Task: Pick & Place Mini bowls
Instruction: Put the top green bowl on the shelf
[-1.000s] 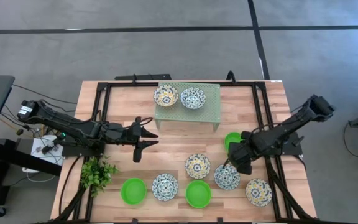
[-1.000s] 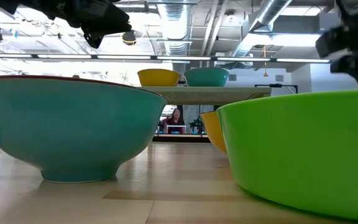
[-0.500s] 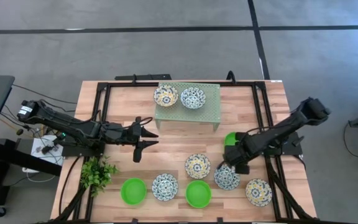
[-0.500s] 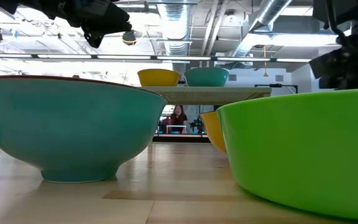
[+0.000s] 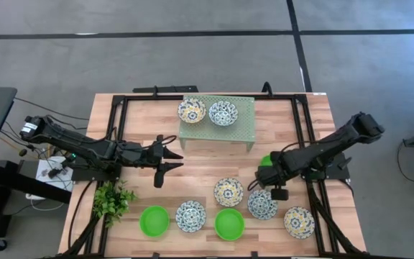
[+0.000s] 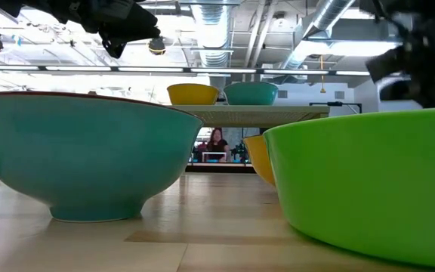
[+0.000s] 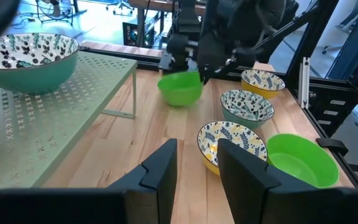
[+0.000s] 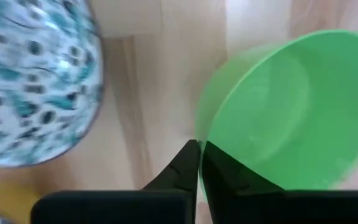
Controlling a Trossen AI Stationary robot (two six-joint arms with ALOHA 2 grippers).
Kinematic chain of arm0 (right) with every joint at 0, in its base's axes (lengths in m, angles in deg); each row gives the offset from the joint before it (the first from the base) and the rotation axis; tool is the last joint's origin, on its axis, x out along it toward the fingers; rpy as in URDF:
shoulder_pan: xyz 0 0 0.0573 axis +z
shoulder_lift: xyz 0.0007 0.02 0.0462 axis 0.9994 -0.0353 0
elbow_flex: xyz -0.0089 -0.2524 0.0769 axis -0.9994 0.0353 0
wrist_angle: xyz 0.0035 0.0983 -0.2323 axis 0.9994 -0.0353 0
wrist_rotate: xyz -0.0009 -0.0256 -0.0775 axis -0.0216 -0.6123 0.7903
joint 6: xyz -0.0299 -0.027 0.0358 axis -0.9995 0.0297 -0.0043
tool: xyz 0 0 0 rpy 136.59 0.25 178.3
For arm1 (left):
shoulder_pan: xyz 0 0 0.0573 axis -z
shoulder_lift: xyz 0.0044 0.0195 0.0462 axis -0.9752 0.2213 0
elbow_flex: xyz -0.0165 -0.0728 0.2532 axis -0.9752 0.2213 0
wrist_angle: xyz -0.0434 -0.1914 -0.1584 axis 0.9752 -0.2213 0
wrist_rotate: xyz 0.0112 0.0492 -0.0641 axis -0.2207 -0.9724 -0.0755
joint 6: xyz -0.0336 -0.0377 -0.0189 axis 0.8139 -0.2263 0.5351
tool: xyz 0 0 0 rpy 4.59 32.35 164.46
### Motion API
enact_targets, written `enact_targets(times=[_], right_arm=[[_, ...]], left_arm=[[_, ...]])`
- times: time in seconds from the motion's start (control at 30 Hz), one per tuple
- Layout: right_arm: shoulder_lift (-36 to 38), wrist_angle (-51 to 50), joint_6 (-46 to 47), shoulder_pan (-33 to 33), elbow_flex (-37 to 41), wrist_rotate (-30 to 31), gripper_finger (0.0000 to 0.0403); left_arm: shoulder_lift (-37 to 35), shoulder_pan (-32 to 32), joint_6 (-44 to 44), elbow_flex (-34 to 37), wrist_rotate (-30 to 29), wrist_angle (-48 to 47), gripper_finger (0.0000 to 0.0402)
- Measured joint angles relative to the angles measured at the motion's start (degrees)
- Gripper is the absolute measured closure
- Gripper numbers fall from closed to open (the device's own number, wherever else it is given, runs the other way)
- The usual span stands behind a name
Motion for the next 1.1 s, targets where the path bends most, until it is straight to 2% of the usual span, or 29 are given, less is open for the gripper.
enact_targets(times=[0.1,0.3,0.43,0.57,0.93,1.1], right_arm=[[1.0,-6.6,0.0,-0.3,-4.9,1.7,0.0398],[1.4,-19.7,-2.0,-0.3,-16.9,11.2,0.0399],[1.4,-22.0,-7.8,-0.5,-23.8,20.3,0.0399],[1.4,-20.7,-15.5,-2.9,-27.7,24.3,0.04],[1.3,-18.4,-27.4,-16.0,-28.3,25.2,0.0401],[1.1,-13.9,-32.2,-21.1,-28.3,22.3,0.0402]], left_arm=[[0.0,0.0,0.0,0.0,0.0,0.0,0.0286],[0.0,0.0,0.0,0.0,0.0,0.0,0.0286],[0.0,0.0,0.0,0.0,0.0,0.0,0.0286],[0.0,0.0,0.0,0.0,0.0,0.0,0.0286],[0.0,0.0,0.0,0.0,0.0,0.0,0.0286],[0.0,0.0,0.0,0.0,0.0,0.0,0.0286]])
